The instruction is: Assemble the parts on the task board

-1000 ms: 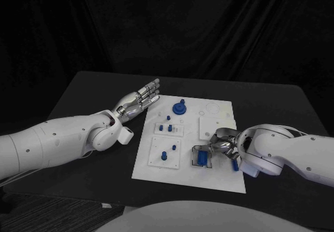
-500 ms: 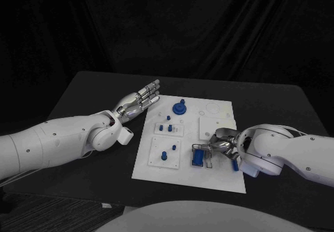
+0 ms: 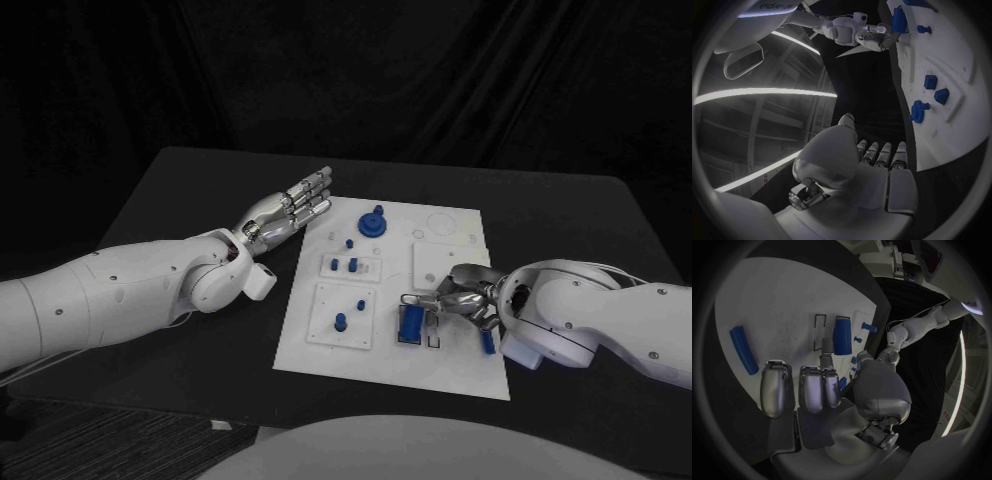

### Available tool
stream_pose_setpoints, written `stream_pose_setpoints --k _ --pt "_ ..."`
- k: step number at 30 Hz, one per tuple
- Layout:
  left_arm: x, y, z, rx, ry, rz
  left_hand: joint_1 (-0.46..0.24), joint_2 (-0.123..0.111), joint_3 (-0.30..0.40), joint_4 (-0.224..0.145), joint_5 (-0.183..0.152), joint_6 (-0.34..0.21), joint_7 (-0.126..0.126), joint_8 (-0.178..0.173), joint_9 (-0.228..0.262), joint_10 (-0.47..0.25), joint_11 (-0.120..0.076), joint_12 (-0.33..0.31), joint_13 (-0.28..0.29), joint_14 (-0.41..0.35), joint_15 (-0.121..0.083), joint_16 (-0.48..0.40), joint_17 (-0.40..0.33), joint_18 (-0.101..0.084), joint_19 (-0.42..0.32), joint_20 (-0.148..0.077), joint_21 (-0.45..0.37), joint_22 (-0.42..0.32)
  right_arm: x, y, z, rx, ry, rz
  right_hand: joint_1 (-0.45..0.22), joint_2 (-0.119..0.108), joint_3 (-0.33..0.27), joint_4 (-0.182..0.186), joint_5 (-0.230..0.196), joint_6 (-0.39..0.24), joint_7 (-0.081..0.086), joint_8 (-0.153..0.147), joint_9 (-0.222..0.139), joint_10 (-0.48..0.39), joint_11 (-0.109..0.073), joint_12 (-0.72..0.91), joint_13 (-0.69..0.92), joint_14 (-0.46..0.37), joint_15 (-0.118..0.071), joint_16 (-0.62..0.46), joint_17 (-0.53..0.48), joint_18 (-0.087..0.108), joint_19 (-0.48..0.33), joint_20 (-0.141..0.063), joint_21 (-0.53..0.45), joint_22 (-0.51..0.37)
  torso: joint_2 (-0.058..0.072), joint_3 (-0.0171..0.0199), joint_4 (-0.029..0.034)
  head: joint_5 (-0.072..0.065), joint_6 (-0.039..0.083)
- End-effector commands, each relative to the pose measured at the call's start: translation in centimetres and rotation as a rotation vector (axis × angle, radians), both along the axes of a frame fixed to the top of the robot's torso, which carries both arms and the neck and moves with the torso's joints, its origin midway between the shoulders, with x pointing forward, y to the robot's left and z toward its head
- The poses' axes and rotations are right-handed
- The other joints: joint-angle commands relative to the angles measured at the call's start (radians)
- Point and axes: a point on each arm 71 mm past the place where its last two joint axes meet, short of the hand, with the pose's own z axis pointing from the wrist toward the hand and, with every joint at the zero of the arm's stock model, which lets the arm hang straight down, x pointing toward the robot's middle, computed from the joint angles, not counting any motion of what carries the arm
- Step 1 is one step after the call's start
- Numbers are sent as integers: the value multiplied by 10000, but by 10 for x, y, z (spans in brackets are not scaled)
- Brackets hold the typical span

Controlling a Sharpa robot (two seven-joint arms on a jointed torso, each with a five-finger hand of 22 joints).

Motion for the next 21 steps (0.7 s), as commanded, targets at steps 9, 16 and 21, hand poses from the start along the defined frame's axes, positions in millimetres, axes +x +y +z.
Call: stream_pose_setpoints --k 9,16,21 --pt "-1 -1 0 -109 0 -102 101 18 80 9 54 20 127 50 16 13 65 -34 -12 13 95 -36 -9 23 -9 97 -53 -12 5 -15 36 1040 -2296 -320 -75 235 -225 7 -20 54 1 67 36 1042 70 26 2631 822 41 118 1329 -33 551 -2 156 2262 3 -13 -4 28 -1" --pt "-2 0 0 -123 0 -107 103 19 85 6 57 24 144 51 17 13 80 -34 -12 13 102 -36 -9 19 -6 104 -50 -8 3 -17 46 1502 -4442 861 985 558 -475 -41 144 -680 298 -487 -421 1042 330 26 2631 863 190 230 1606 -98 652 103 411 2343 25 9 -24 67 -1" --pt "-2 0 0 -126 9 -108 111 21 95 -1 71 29 160 52 17 13 96 -34 -12 13 113 -36 -9 16 -6 113 -50 -8 -6 -16 42 1745 -5066 1673 943 1028 -908 9 219 -1194 619 -1229 -1433 1042 624 26 2631 862 421 249 1632 -111 666 318 476 2360 27 11 -6 80 -1"
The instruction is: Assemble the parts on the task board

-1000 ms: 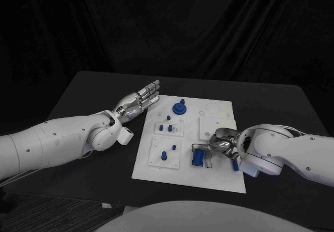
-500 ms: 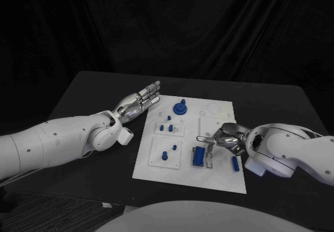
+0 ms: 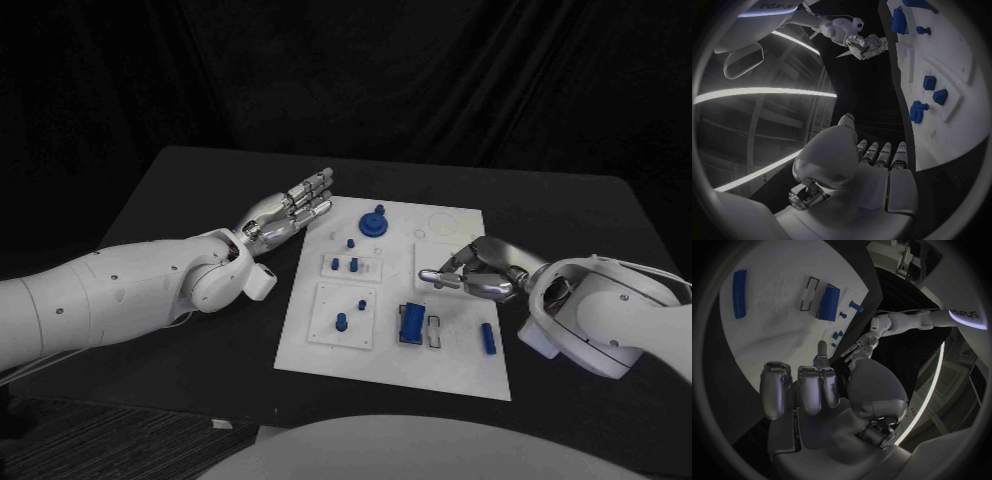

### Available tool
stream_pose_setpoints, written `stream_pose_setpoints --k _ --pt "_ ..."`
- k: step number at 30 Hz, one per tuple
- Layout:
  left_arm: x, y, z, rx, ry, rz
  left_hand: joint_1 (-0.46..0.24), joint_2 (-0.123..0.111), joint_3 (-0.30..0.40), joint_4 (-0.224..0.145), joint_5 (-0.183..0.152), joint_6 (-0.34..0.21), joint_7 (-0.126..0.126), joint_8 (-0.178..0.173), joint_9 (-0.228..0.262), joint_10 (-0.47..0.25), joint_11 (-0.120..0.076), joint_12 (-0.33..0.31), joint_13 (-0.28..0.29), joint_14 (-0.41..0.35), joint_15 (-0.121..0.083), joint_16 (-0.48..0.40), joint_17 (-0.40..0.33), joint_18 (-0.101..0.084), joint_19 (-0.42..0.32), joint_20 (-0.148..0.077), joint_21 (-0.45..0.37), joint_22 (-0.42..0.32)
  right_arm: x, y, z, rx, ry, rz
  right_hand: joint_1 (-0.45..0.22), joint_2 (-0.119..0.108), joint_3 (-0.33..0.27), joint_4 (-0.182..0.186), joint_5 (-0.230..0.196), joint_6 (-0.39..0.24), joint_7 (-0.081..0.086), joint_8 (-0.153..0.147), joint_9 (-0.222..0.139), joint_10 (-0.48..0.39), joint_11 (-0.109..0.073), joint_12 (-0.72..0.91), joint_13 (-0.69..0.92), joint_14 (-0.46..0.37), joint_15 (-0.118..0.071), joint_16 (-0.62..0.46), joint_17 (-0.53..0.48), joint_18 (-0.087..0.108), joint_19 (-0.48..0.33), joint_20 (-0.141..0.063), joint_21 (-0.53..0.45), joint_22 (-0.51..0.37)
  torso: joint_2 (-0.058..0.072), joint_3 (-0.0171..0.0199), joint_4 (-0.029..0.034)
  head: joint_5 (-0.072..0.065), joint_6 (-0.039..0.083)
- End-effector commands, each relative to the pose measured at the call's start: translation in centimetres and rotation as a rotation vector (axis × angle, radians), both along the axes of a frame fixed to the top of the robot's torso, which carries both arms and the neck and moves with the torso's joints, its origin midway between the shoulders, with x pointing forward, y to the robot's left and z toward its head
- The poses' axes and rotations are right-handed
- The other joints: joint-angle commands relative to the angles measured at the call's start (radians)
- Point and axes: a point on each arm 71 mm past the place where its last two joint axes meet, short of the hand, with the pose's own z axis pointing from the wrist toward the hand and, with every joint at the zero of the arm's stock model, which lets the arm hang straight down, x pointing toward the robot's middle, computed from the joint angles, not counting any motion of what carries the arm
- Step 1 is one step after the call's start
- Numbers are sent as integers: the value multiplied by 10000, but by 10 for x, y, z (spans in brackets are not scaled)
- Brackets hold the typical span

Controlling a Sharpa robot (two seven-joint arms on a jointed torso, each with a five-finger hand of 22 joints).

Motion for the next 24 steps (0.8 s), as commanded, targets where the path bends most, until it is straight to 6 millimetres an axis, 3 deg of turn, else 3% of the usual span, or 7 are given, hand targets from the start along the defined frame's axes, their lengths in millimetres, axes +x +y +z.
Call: stream_pose_setpoints --k 1,12,13,14,18,22,24 --pt "-1 -1 1 -135 -34 -110 111 21 67 -29 71 -2 59 52 11 15 99 -34 -17 -22 79 -36 -14 15 30 78 -50 -8 -4 7 7 327 -1645 1138 -274 418 -234 8 126 -117 87 -302 -474 1050 119 26 2633 870 129 38 1636 -113 669 132 80 2365 10 7 3 18 -1" --pt "-2 -1 0 -137 -7 -121 155 26 104 -72 124 -2 77 51 10 15 118 -34 -17 -22 98 -36 -14 8 31 92 -50 -8 -15 8 -10 307 -1358 1693 -154 898 -1137 -35 332 -778 216 -812 -2152 1050 240 26 2633 860 245 39 1607 -106 650 269 81 2358 -4 -8 3 -21 -1" --pt "-2 -1 0 -138 -3 -124 179 27 123 -96 155 1 80 52 11 15 122 -34 -17 -22 101 -36 -14 6 31 96 -50 -7 -16 8 -10 309 -1449 1714 300 759 -1187 -184 395 -798 211 -794 -2355 1050 236 26 2633 858 244 38 1601 -106 649 271 83 2358 -4 -9 -10 -7 -1" --pt "-2 -1 0 -140 0 -127 192 26 133 -110 170 0 82 51 10 15 122 -34 -17 -22 102 -36 -14 6 32 97 -49 -7 -17 8 -11 256 -1580 1751 1306 557 -993 -807 1218 -1024 215 -759 -2562 1050 244 26 2633 858 237 39 1601 -106 645 265 80 2356 -3 -8 -14 -1 -1" --pt "-2 -1 0 -147 3 -131 218 27 155 -139 206 1 85 51 10 15 125 -34 -17 -22 106 -36 -14 4 32 100 -49 -7 -24 10 -13 -547 -2612 2082 2784 170 -553 -1632 1307 -1432 209 -776 -2990 1050 195 26 2633 839 243 11 1510 -105 642 262 79 2354 -18 -13 1 25 -1" --pt "-3 1 0 -142 15 -111 267 25 194 -197 274 10 93 53 12 15 125 -34 -17 -22 112 -36 -14 2 32 104 -49 -6 -31 10 -16 -1686 -3568 2228 2951 -1056 629 -814 951 -2476 254 -108 -2830 1050 -28 26 2633 783 273 -81 1253 -58 543 250 -105 2288 -19 -7 -32 61 -1" --pt "-3 2 0 -136 27 -100 267 25 194 -197 274 10 93 53 12 15 125 -34 -17 -22 112 -36 -14 2 32 104 -49 -6 -33 10 -17 -2128 -3858 2196 3076 -1771 1222 6 757 -3143 298 749 -2364 1050 55 26 2633 757 301 -132 1122 -22 473 288 -249 2237 -31 -12 -59 88 -1"
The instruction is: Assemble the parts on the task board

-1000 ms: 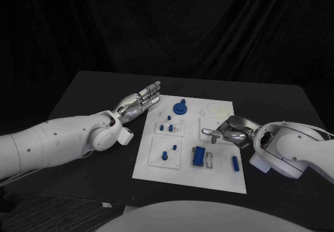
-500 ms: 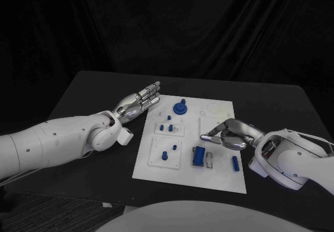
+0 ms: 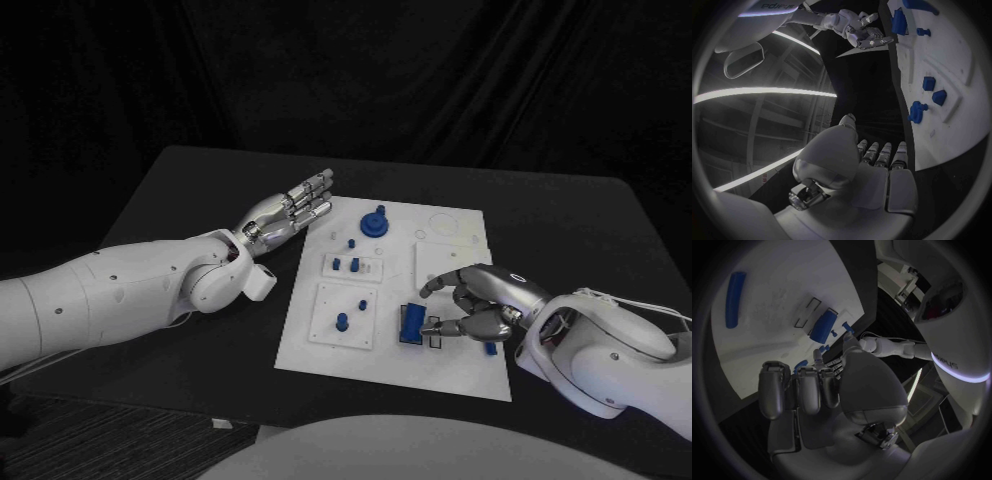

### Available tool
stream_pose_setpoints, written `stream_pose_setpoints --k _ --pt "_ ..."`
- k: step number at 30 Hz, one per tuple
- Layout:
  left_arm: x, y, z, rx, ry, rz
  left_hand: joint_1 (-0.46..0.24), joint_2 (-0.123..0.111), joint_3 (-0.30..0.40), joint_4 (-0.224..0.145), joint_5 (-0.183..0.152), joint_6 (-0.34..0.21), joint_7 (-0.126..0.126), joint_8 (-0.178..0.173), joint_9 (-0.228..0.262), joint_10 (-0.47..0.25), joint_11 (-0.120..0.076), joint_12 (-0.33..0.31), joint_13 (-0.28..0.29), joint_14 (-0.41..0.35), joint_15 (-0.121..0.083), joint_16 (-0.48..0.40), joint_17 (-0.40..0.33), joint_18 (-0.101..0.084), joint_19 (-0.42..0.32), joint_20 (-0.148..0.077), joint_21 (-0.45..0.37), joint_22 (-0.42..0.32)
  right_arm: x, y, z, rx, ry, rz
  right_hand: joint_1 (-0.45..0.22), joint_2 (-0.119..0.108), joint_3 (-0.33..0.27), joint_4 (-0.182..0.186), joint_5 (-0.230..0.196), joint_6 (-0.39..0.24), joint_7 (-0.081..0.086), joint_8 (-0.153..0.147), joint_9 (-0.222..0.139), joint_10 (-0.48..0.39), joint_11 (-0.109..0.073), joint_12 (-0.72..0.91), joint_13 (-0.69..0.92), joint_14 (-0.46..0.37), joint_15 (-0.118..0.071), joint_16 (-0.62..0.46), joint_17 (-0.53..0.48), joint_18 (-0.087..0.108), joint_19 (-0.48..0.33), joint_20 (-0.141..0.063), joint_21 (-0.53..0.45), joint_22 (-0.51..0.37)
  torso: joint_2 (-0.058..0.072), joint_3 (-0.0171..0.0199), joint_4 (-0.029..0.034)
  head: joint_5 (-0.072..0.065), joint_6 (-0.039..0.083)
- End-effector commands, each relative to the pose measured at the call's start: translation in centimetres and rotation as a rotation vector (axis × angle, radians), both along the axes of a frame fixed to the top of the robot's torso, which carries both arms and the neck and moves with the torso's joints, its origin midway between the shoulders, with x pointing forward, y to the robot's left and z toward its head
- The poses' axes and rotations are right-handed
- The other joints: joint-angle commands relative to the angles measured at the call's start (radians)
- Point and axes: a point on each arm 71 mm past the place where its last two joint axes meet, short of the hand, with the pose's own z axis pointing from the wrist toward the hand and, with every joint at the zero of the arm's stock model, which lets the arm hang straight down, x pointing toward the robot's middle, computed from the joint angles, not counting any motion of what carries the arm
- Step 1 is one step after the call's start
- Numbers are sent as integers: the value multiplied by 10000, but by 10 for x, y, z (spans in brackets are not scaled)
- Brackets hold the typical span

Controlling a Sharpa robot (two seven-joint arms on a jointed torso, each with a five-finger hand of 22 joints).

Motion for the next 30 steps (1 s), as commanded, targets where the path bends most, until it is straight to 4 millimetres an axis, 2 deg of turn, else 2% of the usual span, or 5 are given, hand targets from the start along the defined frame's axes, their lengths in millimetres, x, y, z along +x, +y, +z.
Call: stream_pose_setpoints --k 1,5,10,21,30 --pt "-1 0 0 -138 -18 -109 145 0 37 -43 77 8 96 52 13 18 57 -34 -9 14 80 -36 -10 1 -2 70 -47 -5 -3 -2 3 -1351 -1880 -111 -23 -598 528 504 -255 -848 2 1264 725 1054 107 26 2635 746 47 -66 1094 -14 495 95 -124 2219 -14 -5 -36 27 -1" --pt "-2 1 0 -144 10 -124 158 2 49 -59 94 9 100 52 13 18 59 -34 -9 14 85 -36 -10 1 -1 74 -46 -3 -9 -3 -2 -2030 -2109 -287 -409 -1094 313 607 -726 -2227 108 3197 1909 1054 92 26 2635 715 114 -131 937 33 415 140 -320 2156 -36 -7 -55 14 -1" --pt "-2 1 -1 -158 47 -157 180 9 74 -87 119 38 116 60 20 18 64 -34 -9 14 96 -36 -10 0 0 84 -45 -3 -12 -2 -8 -2534 -2127 -535 -1203 -1680 -209 630 -858 -3472 162 4440 2583 1054 193 26 2635 689 162 -183 815 178 120 195 -933 1945 -34 -9 -62 19 -1" --pt "-3 3 -3 -135 121 -149 193 15 94 -108 125 73 153 70 29 18 68 -34 -9 14 105 -36 -10 -2 0 92 -45 -2 -20 6 -21 -2576 -1982 -606 -1507 -1741 -285 634 -882 -4167 168 5604 3055 1054 230 26 2635 674 197 -213 756 226 34 235 -1172 1874 -20 -10 -43 15 -1" --pt "-3 2 -4 -133 176 -197 204 20 118 -132 139 94 198 77 33 18 77 -34 -9 14 127 -36 -10 -5 1 106 -44 -1 -20 13 -23 -2400 -2038 -457 -1492 -1283 132 617 558 -4589 151 6253 2958 1054 200 26 2635 740 174 -114 1048 231 54 219 -1225 1878 -24 -14 -35 -10 -1"
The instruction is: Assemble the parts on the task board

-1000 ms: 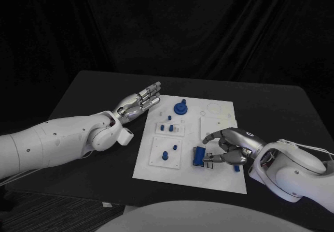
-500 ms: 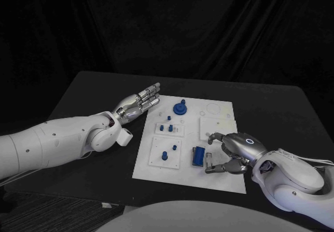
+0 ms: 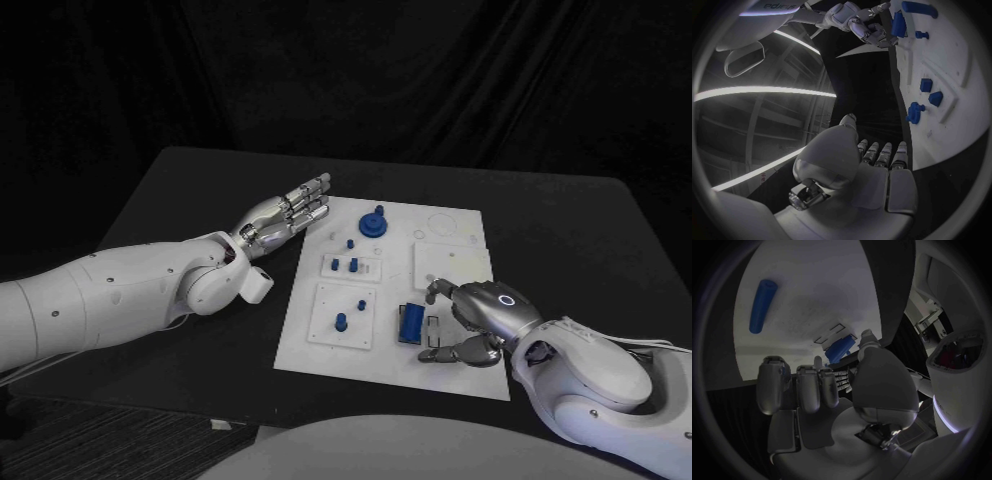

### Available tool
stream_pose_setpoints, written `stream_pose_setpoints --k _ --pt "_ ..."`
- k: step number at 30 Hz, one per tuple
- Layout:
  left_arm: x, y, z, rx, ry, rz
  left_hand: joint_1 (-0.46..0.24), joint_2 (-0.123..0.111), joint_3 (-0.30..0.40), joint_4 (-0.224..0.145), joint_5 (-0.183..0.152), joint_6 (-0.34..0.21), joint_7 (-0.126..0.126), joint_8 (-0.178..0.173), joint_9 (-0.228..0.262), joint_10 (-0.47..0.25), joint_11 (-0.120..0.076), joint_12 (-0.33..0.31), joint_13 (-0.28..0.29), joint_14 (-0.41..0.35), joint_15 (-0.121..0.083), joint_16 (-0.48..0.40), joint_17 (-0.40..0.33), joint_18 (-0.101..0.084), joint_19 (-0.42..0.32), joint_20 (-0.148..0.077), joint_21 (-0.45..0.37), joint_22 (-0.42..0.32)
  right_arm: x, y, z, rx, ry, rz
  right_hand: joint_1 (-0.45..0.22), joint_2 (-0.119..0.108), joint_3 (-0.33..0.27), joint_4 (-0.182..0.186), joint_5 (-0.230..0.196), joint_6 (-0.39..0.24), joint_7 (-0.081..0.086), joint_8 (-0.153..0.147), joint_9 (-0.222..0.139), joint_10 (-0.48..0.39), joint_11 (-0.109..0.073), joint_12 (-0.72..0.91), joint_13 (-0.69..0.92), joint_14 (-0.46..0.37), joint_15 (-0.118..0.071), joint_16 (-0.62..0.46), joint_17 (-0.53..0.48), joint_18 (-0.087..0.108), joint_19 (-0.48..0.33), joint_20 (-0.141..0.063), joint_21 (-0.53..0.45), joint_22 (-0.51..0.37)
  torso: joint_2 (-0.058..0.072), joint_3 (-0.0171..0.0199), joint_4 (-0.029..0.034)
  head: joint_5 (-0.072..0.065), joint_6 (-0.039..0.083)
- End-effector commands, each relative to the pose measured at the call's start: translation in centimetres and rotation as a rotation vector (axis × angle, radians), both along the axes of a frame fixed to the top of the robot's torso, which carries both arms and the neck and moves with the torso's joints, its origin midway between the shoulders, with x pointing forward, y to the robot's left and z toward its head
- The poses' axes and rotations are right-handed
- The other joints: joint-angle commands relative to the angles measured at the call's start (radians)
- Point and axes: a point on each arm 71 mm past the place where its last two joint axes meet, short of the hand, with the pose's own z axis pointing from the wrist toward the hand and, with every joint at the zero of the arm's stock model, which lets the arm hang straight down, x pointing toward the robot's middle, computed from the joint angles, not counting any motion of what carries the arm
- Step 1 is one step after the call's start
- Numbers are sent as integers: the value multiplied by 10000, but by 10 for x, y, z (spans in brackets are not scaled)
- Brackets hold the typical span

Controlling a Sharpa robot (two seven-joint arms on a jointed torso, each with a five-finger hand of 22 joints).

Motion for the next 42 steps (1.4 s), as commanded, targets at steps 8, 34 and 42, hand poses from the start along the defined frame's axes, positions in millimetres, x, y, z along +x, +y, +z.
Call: stream_pose_setpoints --k 8,34,42 --pt "-1 -3 0 -124 66 -185 91 -15 40 -51 53 26 77 41 10 19 99 -34 -15 14 78 -36 -13 -10 2 48 -44 -1 1 4 2 279 -391 -67 -176 523 372 -12 1172 -211 -8 187 -378 1060 15 26 2628 793 48 128 1246 48 93 36 3 1921 -8 0 -9 8 -1" --pt "-1 -5 -2 -146 171 -307 95 -4 89 -89 66 44 134 45 13 19 172 -34 -15 14 154 -36 -13 -31 8 103 -39 6 2 15 -2 223 -291 312 333 795 599 -52 1986 28 -21 483 -1074 1060 16 26 2628 827 50 205 1454 10 189 43 146 1988 -3 1 0 -21 -1" --pt "-1 -5 -2 -136 181 -302 92 -3 97 -94 65 47 148 46 14 19 178 -34 -15 14 169 -36 -13 -35 8 114 -38 6 2 17 -1 669 -331 428 403 1252 1053 -106 5794 519 -160 846 -1597 1060 -129 26 2628 859 -61 261 1616 -34 278 -57 340 2053 -3 3 6 0 -1"
